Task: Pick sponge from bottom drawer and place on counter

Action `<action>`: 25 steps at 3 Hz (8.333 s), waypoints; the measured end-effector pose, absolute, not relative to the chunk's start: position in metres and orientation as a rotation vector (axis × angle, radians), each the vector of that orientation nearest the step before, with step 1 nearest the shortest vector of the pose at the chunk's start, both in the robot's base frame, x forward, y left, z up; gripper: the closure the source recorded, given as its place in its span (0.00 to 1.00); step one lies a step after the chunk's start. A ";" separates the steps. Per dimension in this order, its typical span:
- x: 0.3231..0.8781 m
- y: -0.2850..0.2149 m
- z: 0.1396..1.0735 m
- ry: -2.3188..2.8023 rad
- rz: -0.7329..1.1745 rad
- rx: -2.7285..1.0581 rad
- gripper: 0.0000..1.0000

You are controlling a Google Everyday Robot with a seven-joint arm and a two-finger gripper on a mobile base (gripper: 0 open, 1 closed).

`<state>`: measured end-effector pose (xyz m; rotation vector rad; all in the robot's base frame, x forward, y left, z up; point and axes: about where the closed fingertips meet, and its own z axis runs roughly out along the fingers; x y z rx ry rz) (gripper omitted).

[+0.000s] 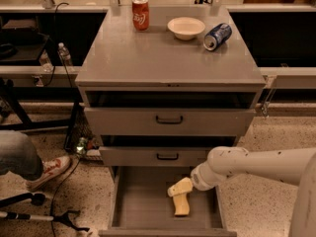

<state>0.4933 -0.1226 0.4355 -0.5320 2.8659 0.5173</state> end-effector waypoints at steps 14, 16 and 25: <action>0.563 -0.095 0.119 3.004 0.410 -0.278 0.64; 0.551 -0.100 0.154 2.966 0.548 -0.311 1.00; 0.525 -0.215 0.488 2.254 0.873 -0.519 1.00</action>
Offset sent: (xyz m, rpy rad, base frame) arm 0.0526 0.0162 -0.1232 -0.0142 0.0526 -0.1531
